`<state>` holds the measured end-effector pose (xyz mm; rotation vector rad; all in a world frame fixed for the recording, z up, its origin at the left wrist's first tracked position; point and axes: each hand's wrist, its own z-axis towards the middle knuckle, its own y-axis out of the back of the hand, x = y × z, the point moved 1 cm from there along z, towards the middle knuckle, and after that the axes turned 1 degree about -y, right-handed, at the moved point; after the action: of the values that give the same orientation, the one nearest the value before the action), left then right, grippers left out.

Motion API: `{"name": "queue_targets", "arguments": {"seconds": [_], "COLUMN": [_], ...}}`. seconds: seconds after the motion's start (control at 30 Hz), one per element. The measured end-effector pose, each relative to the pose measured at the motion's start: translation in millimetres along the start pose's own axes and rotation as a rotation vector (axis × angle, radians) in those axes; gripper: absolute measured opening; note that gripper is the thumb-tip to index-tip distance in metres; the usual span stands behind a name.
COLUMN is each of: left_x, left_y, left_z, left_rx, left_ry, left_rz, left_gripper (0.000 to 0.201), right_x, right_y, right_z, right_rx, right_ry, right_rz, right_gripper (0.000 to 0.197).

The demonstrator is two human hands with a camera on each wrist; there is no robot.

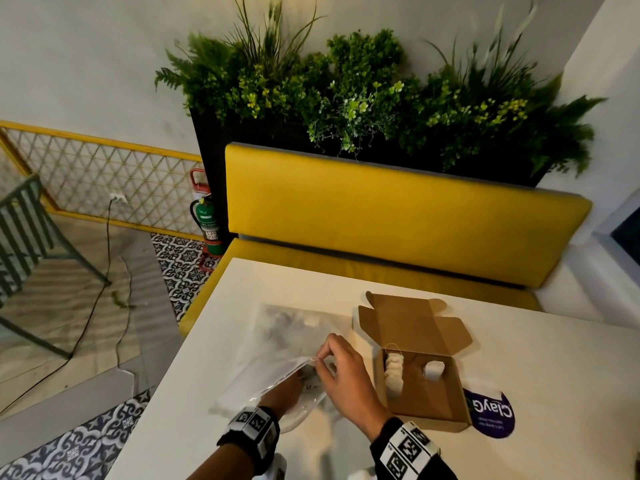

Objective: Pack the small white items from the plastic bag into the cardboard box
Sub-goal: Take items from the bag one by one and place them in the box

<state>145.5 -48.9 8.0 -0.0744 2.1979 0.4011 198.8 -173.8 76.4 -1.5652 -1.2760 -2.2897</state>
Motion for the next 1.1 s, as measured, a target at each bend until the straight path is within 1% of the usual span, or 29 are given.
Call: {"name": "queue_targets", "arguments": {"seconds": [0.03, 0.1, 0.17, 0.2, 0.23, 0.27, 0.3, 0.37, 0.47, 0.53, 0.6, 0.63, 0.73, 0.8, 0.83, 0.87, 0.9, 0.97, 1.03, 1.1], "left_x": [-1, 7, 19, 23, 25, 22, 20, 12, 3, -1, -12, -16, -28, -36, -40, -45, -48, -53, -58, -64], "left_y": [3, 10, 17, 18, 21, 22, 22, 25, 36, 47, 57, 61, 66, 63, 61, 59, 55, 48, 38, 29], "left_z": [-3, -8, -13, -17, -26, -39, -49, -70, -100, -112, -125, -128, -132, -130, -129, -128, -127, -122, -118, -115], "left_rx": [-0.005, -0.021, -0.071, -0.118, -0.169, -0.187, -0.188, -0.193, -0.144, -0.06, 0.066, 0.116, 0.214, 0.293, 0.34, 0.385, 0.427, 0.484, 0.518, 0.527], "left_ry": [-0.003, -0.047, -0.077, -0.109, -0.156, -0.189, -0.24, -0.294, -0.257, -0.196, -0.127, -0.123, -0.164, -0.169, -0.171, -0.171, -0.177, -0.182, -0.169, -0.163], "left_rz": [0.125, 0.293, 0.488, 0.59, 0.635, 0.622, 0.58, 0.489, 0.394, 0.217, -0.02, -0.111, -0.315, -0.409, -0.446, -0.474, -0.496, -0.537, -0.571, -0.583], "left_gripper": [0.02, 0.023, 0.022, 0.023, 0.023, 0.023, 0.026, 0.036, 0.028, 0.027, 0.03, 0.031, 0.022, 0.015, 0.013, 0.012, 0.012, 0.012, 0.012, 0.014], "right_x": [-1, -2, -5, -7, -8, -10, -12, -15, -19, -17, -11, -6, 14, 27, 32, 36, 38, 43, 42, 36], "right_y": [0, 1, 2, 2, 1, 0, 0, -2, -3, -1, 6, 11, 26, 36, 42, 47, 52, 60, 66, 71], "right_z": [1, 1, 1, 1, 1, 0, 0, -2, -8, -13, -20, -23, -37, -44, -47, -49, -51, -52, -54, -56], "right_rx": [-0.003, -0.006, -0.008, -0.005, -0.001, 0.004, 0.01, 0.024, 0.053, 0.085, 0.137, 0.179, 0.307, 0.329, 0.323, 0.315, 0.307, 0.29, 0.211, 0.118], "right_ry": [0.005, 0.016, 0.038, 0.049, 0.056, 0.06, 0.064, 0.077, 0.061, 0.053, 0.054, 0.053, 0.054, 0.051, 0.053, 0.053, 0.039, -0.044, -0.151, -0.247], "right_rz": [-0.005, -0.019, -0.031, -0.037, -0.044, -0.054, -0.064, -0.084, -0.101, -0.096, -0.072, -0.057, -0.007, 0.061, 0.109, 0.172, 0.254, 0.446, 0.594, 0.688], "right_gripper": [0.016, 0.015, 0.015, 0.015, 0.015, 0.016, 0.017, 0.018, 0.018, 0.017, 0.017, 0.021, 0.052, 0.065, 0.066, 0.063, 0.055, 0.036, 0.025, 0.02]}}
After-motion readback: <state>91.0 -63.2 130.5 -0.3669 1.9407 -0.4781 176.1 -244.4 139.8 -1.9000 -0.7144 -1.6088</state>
